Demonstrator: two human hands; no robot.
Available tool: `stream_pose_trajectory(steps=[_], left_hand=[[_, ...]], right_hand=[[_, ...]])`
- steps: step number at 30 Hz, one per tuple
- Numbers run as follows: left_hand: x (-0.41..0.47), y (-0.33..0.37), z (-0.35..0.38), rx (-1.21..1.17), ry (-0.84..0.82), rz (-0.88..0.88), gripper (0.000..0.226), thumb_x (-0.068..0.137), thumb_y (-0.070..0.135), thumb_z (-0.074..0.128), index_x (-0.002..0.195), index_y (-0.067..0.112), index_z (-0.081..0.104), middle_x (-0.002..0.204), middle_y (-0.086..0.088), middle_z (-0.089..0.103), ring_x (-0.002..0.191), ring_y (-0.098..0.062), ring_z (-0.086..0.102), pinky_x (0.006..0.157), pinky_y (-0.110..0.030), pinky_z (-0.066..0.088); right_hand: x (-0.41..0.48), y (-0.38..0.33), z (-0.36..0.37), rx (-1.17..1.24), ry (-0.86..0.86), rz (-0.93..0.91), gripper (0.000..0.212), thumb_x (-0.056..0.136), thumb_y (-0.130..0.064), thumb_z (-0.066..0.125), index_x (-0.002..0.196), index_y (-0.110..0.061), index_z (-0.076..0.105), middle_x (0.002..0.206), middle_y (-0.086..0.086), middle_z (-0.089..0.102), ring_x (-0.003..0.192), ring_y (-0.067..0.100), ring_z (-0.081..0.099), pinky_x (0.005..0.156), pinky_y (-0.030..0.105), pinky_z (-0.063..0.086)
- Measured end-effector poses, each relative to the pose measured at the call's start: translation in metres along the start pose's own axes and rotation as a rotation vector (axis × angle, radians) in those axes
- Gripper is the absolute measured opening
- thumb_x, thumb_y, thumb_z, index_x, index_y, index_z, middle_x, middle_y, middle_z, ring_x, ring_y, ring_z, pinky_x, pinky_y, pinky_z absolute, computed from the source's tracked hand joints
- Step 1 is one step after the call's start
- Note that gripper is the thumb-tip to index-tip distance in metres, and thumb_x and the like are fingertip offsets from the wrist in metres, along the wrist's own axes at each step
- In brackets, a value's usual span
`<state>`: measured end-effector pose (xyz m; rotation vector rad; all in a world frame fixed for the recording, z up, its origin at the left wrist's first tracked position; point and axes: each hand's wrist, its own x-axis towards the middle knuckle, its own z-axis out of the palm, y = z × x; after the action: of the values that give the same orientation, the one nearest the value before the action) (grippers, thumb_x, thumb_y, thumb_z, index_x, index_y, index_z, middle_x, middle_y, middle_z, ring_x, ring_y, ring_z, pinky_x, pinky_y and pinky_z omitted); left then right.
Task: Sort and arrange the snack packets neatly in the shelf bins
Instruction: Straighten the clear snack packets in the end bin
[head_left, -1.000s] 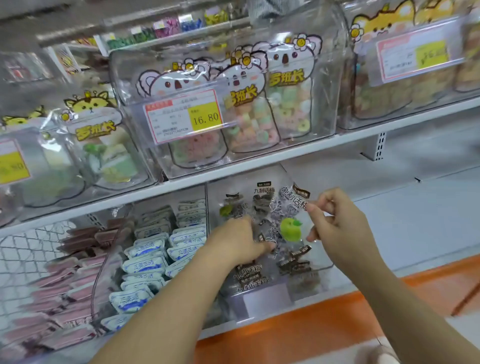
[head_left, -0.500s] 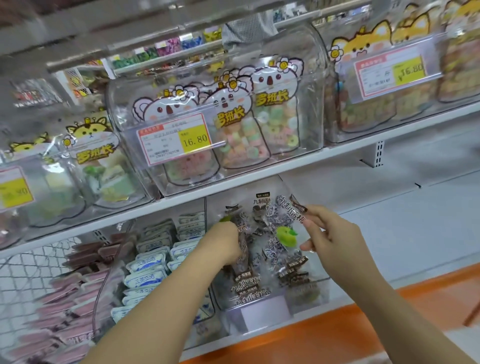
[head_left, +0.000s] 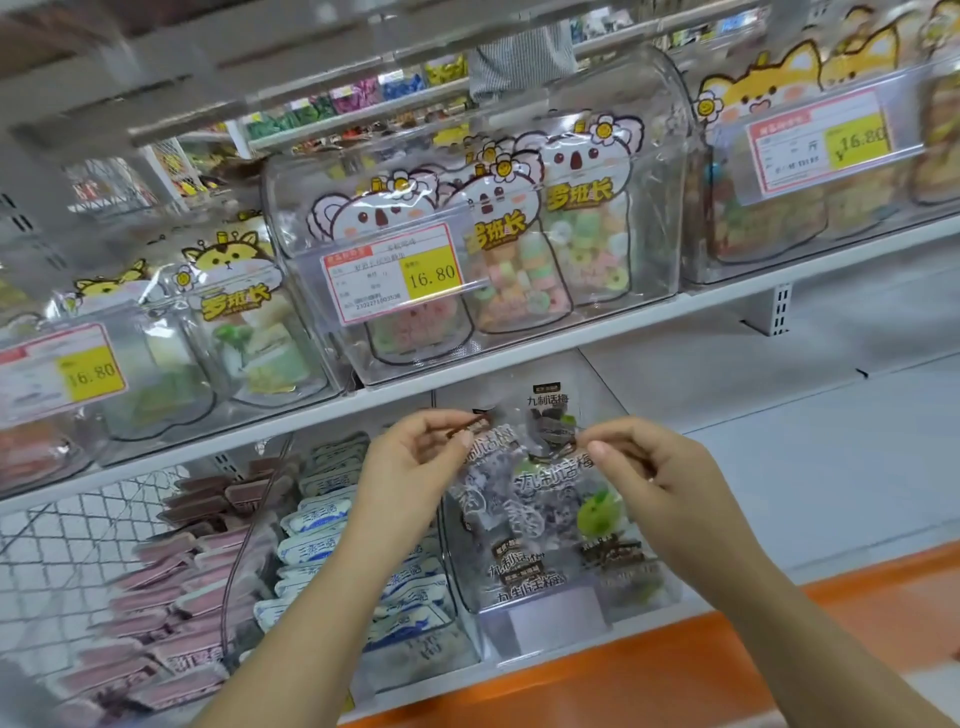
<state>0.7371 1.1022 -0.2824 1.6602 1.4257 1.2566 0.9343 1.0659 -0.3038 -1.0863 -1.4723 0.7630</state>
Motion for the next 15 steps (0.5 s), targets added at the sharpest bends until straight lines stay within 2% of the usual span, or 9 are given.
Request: stream_pose_trajectory(steps=[2,4,5,7,8,9,12,14,15], left_hand=[[-0.009,0.007,0.003,-0.088,-0.056,-0.015,0.022,0.079,0.005,0.068,0.08,0.027,0.069,0.08,0.004,0.071,0.073,-0.005,0.064,0.064,-0.014,0.047],[-0.016,0.009,0.006,-0.167,-0.08,-0.042,0.016,0.075,0.009,0.07,0.075,0.026,0.072,0.079,0.002,0.072,0.072,-0.008,0.065,0.065,-0.018,0.048],[-0.02,0.011,0.007,-0.216,-0.082,-0.064,0.013,0.073,0.014,0.069,0.074,0.027,0.073,0.08,0.001,0.073,0.073,-0.009,0.066,0.067,-0.021,0.048],[-0.026,0.01,0.008,-0.295,-0.079,-0.102,0.013,0.073,0.02,0.065,0.076,0.03,0.074,0.081,-0.001,0.073,0.074,-0.011,0.066,0.07,-0.025,0.048],[-0.029,0.008,0.009,-0.311,-0.071,-0.114,0.015,0.076,0.02,0.064,0.076,0.031,0.074,0.082,-0.001,0.073,0.075,-0.011,0.066,0.071,-0.025,0.048],[-0.031,0.007,0.01,-0.325,-0.06,-0.126,0.016,0.078,0.02,0.062,0.077,0.031,0.074,0.084,0.0,0.073,0.077,-0.01,0.067,0.073,-0.027,0.048],[-0.039,0.002,0.014,-0.35,-0.019,-0.136,0.018,0.08,0.043,0.061,0.087,0.032,0.073,0.094,0.003,0.073,0.091,-0.014,0.067,0.084,-0.037,0.048],[-0.044,0.0,0.015,-0.358,-0.041,-0.101,0.036,0.07,0.058,0.067,0.096,0.034,0.07,0.101,0.008,0.071,0.098,-0.011,0.065,0.083,-0.029,0.05],[-0.046,0.0,0.014,-0.341,-0.057,-0.092,0.039,0.066,0.055,0.072,0.098,0.035,0.068,0.101,0.012,0.07,0.095,-0.007,0.065,0.076,-0.021,0.051]], right_hand=[[-0.002,-0.002,0.006,-0.019,-0.014,-0.03,0.02,0.089,-0.01,0.058,0.084,-0.028,0.065,0.066,-0.008,0.06,0.041,-0.001,0.047,0.045,0.004,0.037],[-0.001,0.0,0.01,-0.078,0.011,-0.061,0.018,0.086,-0.013,0.062,0.081,-0.028,0.069,0.091,-0.019,0.066,0.045,0.001,0.043,0.052,0.005,0.038],[-0.001,0.002,0.011,-0.074,0.009,-0.057,0.017,0.085,-0.014,0.063,0.08,-0.029,0.069,0.09,-0.019,0.066,0.045,0.004,0.04,0.052,0.007,0.038],[0.0,0.003,0.014,-0.064,-0.016,-0.047,0.018,0.085,-0.016,0.064,0.079,-0.033,0.068,0.063,0.001,0.063,0.045,0.007,0.037,0.049,0.008,0.036],[0.001,0.003,0.015,-0.066,-0.025,-0.049,0.019,0.085,-0.016,0.064,0.079,-0.034,0.067,0.057,0.013,0.058,0.046,0.007,0.038,0.049,0.007,0.036],[0.001,0.003,0.016,-0.071,-0.024,-0.054,0.02,0.084,-0.016,0.064,0.079,-0.035,0.066,0.054,0.017,0.054,0.046,0.007,0.039,0.049,0.007,0.036],[0.001,0.003,0.021,-0.074,0.021,-0.046,0.022,0.082,-0.015,0.067,0.077,-0.036,0.067,0.043,-0.003,0.045,0.043,0.007,0.038,0.046,0.009,0.033],[0.001,0.002,0.027,-0.083,0.061,-0.033,0.023,0.08,-0.014,0.069,0.073,-0.035,0.068,0.041,-0.008,0.044,0.041,0.005,0.037,0.043,0.009,0.03],[0.001,0.0,0.03,-0.078,0.086,-0.037,0.023,0.079,-0.014,0.071,0.071,-0.035,0.067,0.04,-0.009,0.044,0.04,0.005,0.038,0.043,0.009,0.03]])
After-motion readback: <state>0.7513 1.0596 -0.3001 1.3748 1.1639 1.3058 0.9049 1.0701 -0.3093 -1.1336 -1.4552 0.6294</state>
